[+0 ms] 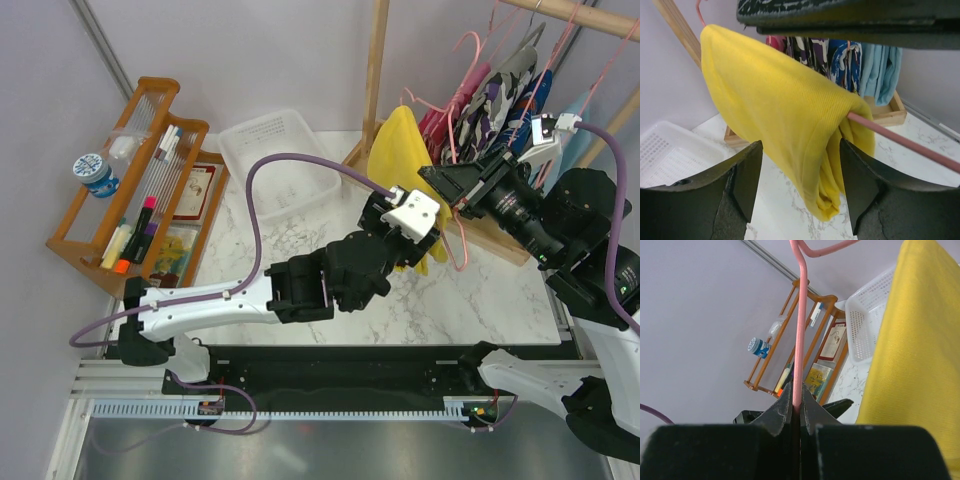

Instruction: Remove the trousers from the hanger

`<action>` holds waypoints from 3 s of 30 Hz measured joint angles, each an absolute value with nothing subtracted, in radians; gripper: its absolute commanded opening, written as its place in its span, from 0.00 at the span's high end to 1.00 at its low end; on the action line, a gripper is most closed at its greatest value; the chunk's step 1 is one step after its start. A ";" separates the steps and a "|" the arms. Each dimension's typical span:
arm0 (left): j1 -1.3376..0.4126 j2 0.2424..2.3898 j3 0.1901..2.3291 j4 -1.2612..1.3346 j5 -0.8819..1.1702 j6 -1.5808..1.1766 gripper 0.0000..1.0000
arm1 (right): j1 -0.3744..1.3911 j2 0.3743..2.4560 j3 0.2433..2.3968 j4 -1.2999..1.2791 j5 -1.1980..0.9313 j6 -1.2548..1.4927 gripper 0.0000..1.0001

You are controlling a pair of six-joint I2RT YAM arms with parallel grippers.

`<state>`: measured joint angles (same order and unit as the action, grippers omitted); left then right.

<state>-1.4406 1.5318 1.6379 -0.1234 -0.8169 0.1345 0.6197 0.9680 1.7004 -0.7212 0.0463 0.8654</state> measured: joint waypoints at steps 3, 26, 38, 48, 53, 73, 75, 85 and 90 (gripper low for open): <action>-1.441 1.563 1.654 -0.072 -0.844 0.180 0.34 | 0.620 0.968 1.700 -0.720 0.046 0.875 1.00; -1.476 1.536 1.529 0.232 -0.905 0.459 0.34 | 0.618 0.939 1.700 -0.728 0.036 0.899 1.00; -1.476 1.516 1.528 0.212 -0.897 0.435 0.34 | 0.619 0.942 1.710 -0.727 0.023 0.899 1.00; -1.471 1.586 1.595 0.195 -0.906 0.436 0.39 | 0.619 0.940 1.710 -0.727 0.022 0.905 1.00; -1.464 1.633 1.636 0.196 -0.915 0.440 0.49 | 0.619 0.931 1.710 -0.728 0.025 0.905 1.00; -1.459 1.641 1.699 0.090 -0.885 0.435 0.98 | 0.620 0.860 1.606 -0.701 0.076 0.910 1.00; -1.459 1.620 1.699 0.051 -0.874 0.415 0.98 | 0.620 0.853 1.577 -0.694 0.086 0.909 1.00; -1.467 1.482 1.695 -0.033 -0.834 0.370 0.98 | 0.620 0.822 1.425 -0.618 0.104 0.900 1.00; -1.468 1.467 1.710 -0.037 -0.833 0.392 0.98 | 0.620 0.790 1.340 -0.588 0.107 0.896 1.00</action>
